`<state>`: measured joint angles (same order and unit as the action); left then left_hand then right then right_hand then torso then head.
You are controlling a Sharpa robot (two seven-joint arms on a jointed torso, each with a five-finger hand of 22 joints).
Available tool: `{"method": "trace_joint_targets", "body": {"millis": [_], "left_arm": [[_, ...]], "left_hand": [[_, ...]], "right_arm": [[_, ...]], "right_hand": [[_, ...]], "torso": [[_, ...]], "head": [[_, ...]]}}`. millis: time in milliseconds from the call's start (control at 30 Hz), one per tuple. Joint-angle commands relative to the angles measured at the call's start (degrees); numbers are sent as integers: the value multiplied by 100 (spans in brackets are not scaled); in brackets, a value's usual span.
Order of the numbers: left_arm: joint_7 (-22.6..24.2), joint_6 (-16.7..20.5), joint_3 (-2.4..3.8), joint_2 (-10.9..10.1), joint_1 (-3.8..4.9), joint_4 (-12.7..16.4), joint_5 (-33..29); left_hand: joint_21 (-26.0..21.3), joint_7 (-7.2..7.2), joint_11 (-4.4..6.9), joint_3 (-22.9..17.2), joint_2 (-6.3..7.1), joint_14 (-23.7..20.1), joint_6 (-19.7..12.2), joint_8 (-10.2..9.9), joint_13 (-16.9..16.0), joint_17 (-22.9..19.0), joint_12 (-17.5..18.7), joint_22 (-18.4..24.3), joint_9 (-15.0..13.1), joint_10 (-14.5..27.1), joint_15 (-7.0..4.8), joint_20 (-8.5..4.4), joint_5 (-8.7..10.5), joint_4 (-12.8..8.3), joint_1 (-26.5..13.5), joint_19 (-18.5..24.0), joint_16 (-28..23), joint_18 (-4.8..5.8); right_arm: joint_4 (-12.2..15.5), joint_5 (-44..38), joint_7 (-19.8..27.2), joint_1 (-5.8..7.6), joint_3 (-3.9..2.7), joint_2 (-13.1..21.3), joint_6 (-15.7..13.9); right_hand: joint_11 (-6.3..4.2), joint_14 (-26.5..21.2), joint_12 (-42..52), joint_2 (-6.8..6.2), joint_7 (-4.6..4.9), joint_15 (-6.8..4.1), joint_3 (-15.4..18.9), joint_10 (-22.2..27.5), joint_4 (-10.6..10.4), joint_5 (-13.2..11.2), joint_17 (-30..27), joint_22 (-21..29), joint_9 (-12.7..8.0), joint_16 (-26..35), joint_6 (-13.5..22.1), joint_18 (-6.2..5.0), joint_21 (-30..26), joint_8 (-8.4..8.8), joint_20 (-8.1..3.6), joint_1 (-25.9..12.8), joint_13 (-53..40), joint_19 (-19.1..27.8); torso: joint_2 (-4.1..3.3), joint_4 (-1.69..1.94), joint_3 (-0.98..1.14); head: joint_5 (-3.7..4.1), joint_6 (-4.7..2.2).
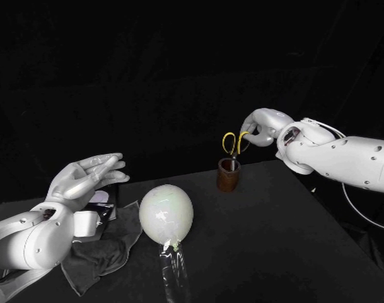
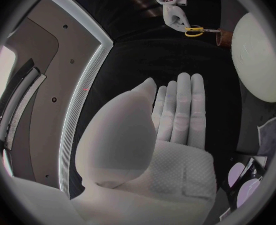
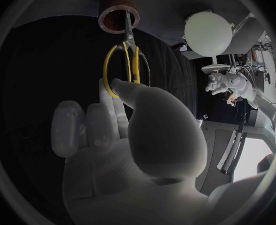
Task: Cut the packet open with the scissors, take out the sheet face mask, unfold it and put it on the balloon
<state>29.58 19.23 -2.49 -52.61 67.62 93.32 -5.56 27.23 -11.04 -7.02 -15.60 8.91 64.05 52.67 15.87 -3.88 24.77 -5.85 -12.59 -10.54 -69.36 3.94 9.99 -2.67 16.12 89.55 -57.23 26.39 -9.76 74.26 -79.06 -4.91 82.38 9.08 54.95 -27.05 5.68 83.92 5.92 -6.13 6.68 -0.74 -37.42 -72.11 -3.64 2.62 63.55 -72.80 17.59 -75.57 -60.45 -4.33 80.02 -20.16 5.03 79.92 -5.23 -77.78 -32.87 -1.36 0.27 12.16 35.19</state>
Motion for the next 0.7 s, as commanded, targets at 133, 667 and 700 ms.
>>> {"method": "trace_joint_targets", "body": {"millis": [133,667,700], "left_arm": [[158,-422,8,43,4,-77,-67],[223,-471,19,570,40,-1058,-40],[214,-478,19,618,48,-1136,-39]], "left_hand": [[-31,-76,-77,-11,71,-209,-128,-86,-1,46,90,17,34,115,56,40,-19,8,-59,170,-31,-26],[-851,-209,-327,28,97,-1471,-473,-179,5,-224,183,444,69,879,468,512,-14,-122,-45,1354,-999,146],[-865,-205,-327,29,96,-1474,-469,-173,5,-231,183,453,66,878,468,522,-14,-125,-44,1366,-1013,140]], "right_arm": [[423,626,-293,344,-33,104,-308],[52,2087,-198,481,-41,-992,-1153],[-51,2134,-178,463,-41,-1134,-1167]], "right_hand": [[-275,122,-37,-28,10,-46,-71,-345,10,37,-27,46,80,-14,59,30,-11,-76,4,-30,-13,21],[-268,118,-54,-40,36,-49,-139,-381,55,48,-51,25,167,-14,117,32,-2,-156,3,-17,-29,16],[-267,118,-56,-39,38,-48,-142,-381,56,47,-52,31,172,-14,122,30,-6,-159,3,-18,-29,20]], "torso": [[27,7,-32],[-6,28,-31],[-3,26,-31]], "head": [[7,-33],[-335,-208],[-356,-212]]}}
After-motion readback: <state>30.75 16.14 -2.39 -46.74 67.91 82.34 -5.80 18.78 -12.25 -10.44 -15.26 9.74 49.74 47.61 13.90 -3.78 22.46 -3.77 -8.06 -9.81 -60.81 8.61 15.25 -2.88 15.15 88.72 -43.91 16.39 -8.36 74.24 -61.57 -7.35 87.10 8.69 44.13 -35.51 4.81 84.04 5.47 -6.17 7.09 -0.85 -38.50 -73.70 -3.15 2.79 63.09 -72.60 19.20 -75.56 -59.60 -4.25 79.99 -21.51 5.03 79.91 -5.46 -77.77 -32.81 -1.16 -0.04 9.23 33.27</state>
